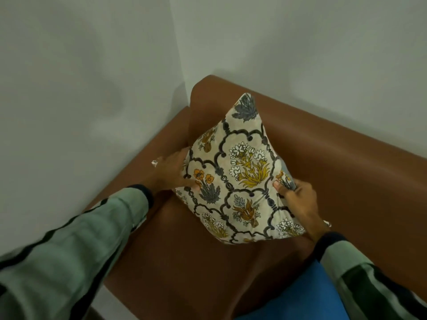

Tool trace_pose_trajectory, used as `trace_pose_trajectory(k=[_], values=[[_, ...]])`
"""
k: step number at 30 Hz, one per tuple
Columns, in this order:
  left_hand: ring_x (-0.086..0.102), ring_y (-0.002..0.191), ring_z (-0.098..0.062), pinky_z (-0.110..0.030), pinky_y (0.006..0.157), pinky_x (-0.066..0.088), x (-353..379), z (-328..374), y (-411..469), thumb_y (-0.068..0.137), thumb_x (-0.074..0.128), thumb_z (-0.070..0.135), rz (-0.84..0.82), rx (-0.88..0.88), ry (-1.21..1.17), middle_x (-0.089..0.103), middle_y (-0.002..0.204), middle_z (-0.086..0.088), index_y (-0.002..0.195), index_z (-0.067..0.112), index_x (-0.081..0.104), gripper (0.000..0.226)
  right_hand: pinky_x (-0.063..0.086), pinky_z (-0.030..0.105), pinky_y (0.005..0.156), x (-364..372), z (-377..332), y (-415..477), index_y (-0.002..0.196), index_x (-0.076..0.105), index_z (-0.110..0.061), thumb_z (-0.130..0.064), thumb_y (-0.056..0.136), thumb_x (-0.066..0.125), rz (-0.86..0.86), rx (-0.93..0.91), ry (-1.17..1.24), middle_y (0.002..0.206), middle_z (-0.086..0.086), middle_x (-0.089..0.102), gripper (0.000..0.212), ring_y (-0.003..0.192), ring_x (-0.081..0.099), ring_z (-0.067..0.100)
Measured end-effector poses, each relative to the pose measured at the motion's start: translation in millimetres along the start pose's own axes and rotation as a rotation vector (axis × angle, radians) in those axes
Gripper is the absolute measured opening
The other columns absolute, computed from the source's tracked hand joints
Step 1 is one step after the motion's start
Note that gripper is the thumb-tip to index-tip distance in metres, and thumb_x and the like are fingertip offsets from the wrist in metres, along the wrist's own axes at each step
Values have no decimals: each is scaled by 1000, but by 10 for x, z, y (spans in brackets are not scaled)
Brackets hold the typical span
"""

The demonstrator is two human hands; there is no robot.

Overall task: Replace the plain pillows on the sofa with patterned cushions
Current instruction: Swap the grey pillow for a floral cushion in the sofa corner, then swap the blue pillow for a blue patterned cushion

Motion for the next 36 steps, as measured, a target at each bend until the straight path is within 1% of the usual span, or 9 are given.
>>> trace_pose_trajectory(k=[2,5,12,15,20,25,28,32,36], values=[[41,135,-28,-53,108,27,126,-68,97,62,72,74,-19,-22,177,44,149,-9,153,20,21,118,43,10,43,36,98,-1,86,72,-19,-31,85,71,-17,1,-75,68,-10,69,11,54,63,1],[37,137,-30,-57,108,23,292,-135,175,70,73,67,-25,-46,232,40,152,-10,155,24,15,112,54,33,70,61,319,-17,93,66,-17,-43,88,64,-15,48,-184,84,5,72,27,82,68,25],[30,142,-35,-59,111,25,539,68,-314,92,60,41,280,-100,266,31,157,-17,154,18,21,77,36,54,105,-78,439,-176,140,41,-18,-57,92,47,1,4,-467,135,16,54,62,126,47,36],[34,139,-36,-59,110,29,818,281,-714,92,60,35,307,-126,380,32,156,-19,154,16,22,75,32,53,104,-391,629,-419,142,36,-17,-53,96,40,55,-35,-540,137,19,49,59,128,41,38],[36,139,-38,-61,109,29,1811,949,-1448,88,60,25,46,116,423,32,157,-20,154,19,25,75,37,50,100,-1202,1621,-930,138,38,-14,-25,88,60,-79,52,-666,136,19,47,56,126,37,38],[48,133,-38,-58,102,42,2990,1581,-2373,66,76,25,-218,251,458,43,152,-17,152,18,29,98,37,45,105,-1965,2717,-1791,150,20,-19,-22,71,66,-437,82,-942,148,15,33,92,135,30,34],[57,124,-38,-52,92,53,3610,1695,-2672,52,82,15,-273,251,554,53,144,-18,149,19,27,111,36,45,109,-2171,3188,-2212,153,10,-25,-17,68,66,-495,24,-877,157,5,23,102,143,23,28],[64,114,-38,-47,88,54,3983,1653,-2758,73,51,30,-229,126,542,58,137,-21,147,20,21,81,27,47,116,-2280,3635,-2666,154,3,-23,-36,61,70,-522,-133,-939,162,9,11,115,148,14,28],[62,118,-37,-46,95,50,4129,1596,-2588,77,30,39,-178,20,441,59,137,-21,148,7,29,78,16,57,116,-2261,3842,-3257,154,16,-21,-53,62,62,-392,-396,-1040,160,22,16,107,149,14,34]])
Point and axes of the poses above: each hand's wrist, its own y-axis towards the middle knuckle, its own x-axis out of the palm, z = x × y, the point moved 8 cm from there along y, towards the middle knuckle
